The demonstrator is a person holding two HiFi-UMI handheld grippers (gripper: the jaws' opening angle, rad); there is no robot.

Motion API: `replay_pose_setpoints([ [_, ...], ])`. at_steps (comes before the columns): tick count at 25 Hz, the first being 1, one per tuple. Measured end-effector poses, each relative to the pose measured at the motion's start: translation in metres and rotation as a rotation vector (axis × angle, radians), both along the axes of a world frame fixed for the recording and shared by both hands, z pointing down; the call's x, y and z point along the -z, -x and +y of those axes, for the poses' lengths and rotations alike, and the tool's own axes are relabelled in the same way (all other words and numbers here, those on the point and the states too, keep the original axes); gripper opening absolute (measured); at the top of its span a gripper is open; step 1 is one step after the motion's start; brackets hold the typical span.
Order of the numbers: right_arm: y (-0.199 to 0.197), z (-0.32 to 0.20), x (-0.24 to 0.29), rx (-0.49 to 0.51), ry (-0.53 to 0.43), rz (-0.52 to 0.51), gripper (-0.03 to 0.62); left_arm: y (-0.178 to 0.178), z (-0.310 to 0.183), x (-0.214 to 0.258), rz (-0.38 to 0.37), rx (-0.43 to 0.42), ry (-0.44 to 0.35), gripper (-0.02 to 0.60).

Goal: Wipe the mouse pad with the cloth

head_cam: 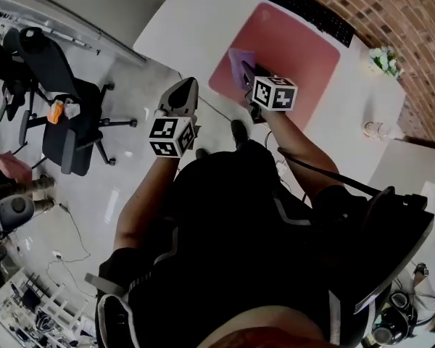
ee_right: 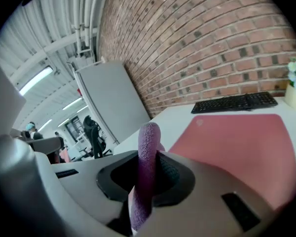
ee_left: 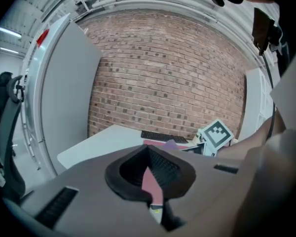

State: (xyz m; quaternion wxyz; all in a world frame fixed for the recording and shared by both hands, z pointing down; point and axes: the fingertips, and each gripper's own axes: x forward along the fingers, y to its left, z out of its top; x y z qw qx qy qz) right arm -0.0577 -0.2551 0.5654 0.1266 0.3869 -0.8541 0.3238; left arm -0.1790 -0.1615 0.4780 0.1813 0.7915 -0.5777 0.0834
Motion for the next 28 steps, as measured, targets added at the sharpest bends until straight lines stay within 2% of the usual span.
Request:
replay_pose_setpoints([
  [4,-0.092,0.001,0.017,-0.205,-0.051,0.019,0.063,-0.034,-0.016,-0.001,0.024,-0.115,-0.019,0.003],
  [9,-0.206,0.015,0.011,-0.437,-0.051,0.139,0.063,-0.081,-0.030,0.005,0.038,-0.292,-0.050,0.003],
  [13,-0.278,0.031,-0.006,-0.562,-0.025,0.213,0.063,-0.110,-0.038,0.002,0.035,-0.331,-0.040,0.003],
  [16,-0.316,0.042,-0.027,-0.638,0.016,0.318,0.063,-0.120,-0.044,0.001,0.015,-0.342,-0.027,0.003],
  [18,-0.326,0.045,-0.042,-0.658,0.041,0.352,0.063,-0.123,-0.048,0.000,0.003,-0.344,-0.020,0.003],
  [22,-0.318,0.047,-0.069,-0.620,0.068,0.381,0.063,-0.123,-0.053,-0.002,-0.021,-0.341,-0.012,0.003],
  [28,-0.289,0.036,-0.095,-0.571,0.126,0.341,0.063,-0.121,-0.056,-0.006,-0.054,-0.337,-0.009,0.003],
])
